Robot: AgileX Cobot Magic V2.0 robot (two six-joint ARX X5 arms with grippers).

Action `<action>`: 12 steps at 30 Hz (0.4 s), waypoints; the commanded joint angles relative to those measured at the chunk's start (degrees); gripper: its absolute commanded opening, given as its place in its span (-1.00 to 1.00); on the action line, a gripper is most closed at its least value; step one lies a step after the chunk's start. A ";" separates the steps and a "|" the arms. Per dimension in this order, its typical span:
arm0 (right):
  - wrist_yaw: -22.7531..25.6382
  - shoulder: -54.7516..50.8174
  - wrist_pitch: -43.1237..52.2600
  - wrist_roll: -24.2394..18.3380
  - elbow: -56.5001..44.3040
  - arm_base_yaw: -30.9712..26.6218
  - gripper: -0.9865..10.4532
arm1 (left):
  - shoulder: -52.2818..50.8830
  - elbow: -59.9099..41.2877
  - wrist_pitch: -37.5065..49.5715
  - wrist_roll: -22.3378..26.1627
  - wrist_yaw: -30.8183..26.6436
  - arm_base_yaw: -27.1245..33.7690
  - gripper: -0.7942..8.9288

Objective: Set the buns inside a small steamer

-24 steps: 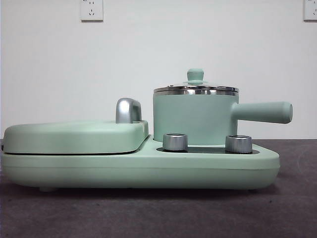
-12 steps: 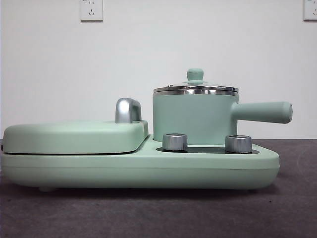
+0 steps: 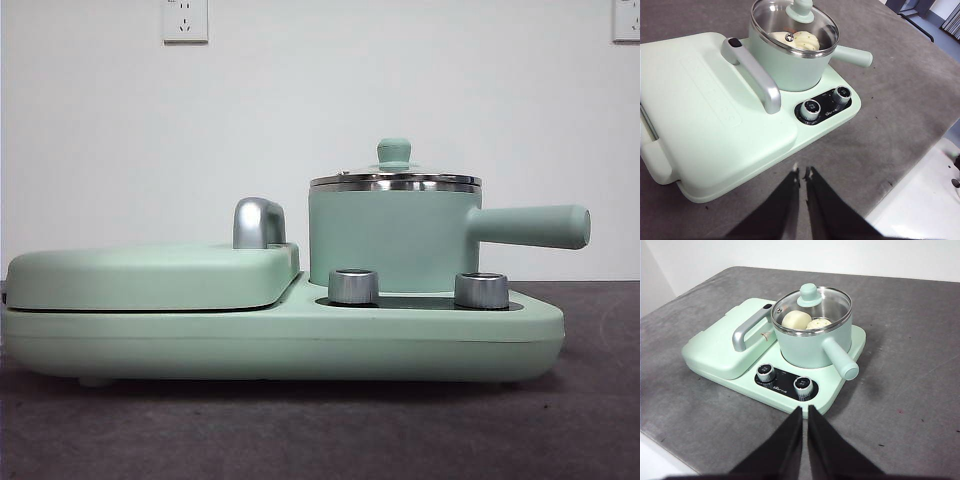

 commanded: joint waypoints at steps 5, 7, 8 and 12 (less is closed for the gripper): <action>0.04 0.07 0.63 0.50 0.46 0.26 -0.80 | -4.07 -1.18 2.12 0.04 0.13 2.82 -0.78; 0.04 0.07 0.63 0.50 0.46 0.28 -0.80 | -6.01 -4.52 6.47 0.07 0.13 6.10 -0.78; 0.02 0.07 0.63 0.50 0.46 0.28 -0.80 | -7.08 -6.40 8.61 0.07 0.11 7.96 -0.78; 0.04 0.07 0.63 0.50 0.46 0.26 -0.80 | -12.35 -16.28 18.97 0.85 0.11 16.22 -0.78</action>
